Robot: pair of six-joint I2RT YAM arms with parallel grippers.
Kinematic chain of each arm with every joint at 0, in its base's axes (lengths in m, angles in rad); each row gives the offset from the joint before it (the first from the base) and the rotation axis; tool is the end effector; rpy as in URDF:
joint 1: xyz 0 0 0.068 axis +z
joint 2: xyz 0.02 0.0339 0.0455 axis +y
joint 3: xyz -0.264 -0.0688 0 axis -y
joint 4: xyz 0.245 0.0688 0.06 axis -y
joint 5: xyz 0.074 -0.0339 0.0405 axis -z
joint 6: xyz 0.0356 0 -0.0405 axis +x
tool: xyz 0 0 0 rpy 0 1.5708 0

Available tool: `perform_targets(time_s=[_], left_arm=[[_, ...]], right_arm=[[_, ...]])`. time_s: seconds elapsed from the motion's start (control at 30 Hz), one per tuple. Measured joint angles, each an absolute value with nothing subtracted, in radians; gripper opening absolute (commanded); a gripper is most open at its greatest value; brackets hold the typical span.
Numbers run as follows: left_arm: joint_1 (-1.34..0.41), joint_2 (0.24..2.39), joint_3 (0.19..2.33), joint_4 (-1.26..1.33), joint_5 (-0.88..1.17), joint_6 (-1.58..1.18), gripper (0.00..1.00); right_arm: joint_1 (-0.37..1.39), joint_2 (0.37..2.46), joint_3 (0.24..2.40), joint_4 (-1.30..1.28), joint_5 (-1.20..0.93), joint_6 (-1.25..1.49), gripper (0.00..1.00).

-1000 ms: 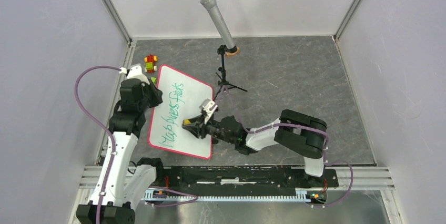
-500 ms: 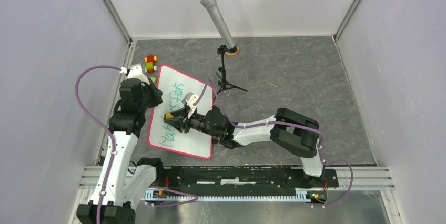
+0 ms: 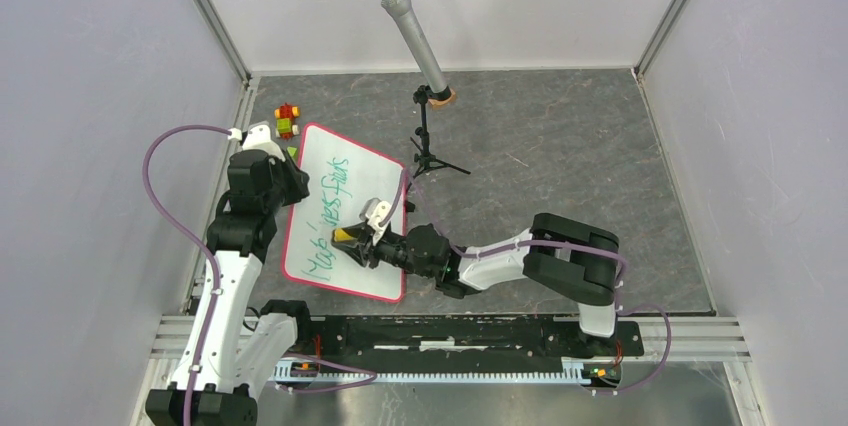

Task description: Erase the whiteboard

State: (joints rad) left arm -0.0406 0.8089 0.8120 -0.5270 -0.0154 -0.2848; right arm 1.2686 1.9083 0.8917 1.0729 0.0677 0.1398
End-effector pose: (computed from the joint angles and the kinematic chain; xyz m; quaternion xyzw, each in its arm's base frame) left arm 0.1773 -0.0067 0.3104 -0.1093 0.8592 -0.0744 0.4943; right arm 0.1204 0.3780 0.1920 -0.3465 0.5932 0.4525 0.5686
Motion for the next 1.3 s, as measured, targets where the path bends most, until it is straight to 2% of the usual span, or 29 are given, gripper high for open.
perform_targets(time_s=[0.17, 0.33, 0.43, 0.7, 0.93, 1.3], left_arm=[[-0.041, 0.81, 0.812, -0.525, -0.02, -0.284, 0.02], [-0.041, 0.809, 0.812, -0.527, -0.023, -0.285, 0.02], [-0.041, 0.805, 0.812, -0.527, -0.025, -0.284, 0.02], [-0.041, 0.807, 0.81, -0.527, -0.027, -0.284, 0.02], [-0.041, 0.805, 0.81, -0.528, -0.026, -0.284, 0.02], [-0.041, 0.804, 0.81, -0.528, -0.025, -0.284, 0.02]], right_arm=[[1.287, 1.904, 0.96, 0.984, 0.084, 0.083, 0.2], [1.316, 1.961, 1.159, 0.919, 0.064, 0.027, 0.22], [1.311, 1.988, 1.209, 0.919, 0.045, 0.008, 0.21], [1.264, 2.028, 1.186, 1.021, -0.046, 0.037, 0.2], [1.198, 2.002, 0.995, 1.143, -0.035, 0.094, 0.2], [1.211, 1.961, 1.045, 0.989, -0.009, 0.014, 0.2]])
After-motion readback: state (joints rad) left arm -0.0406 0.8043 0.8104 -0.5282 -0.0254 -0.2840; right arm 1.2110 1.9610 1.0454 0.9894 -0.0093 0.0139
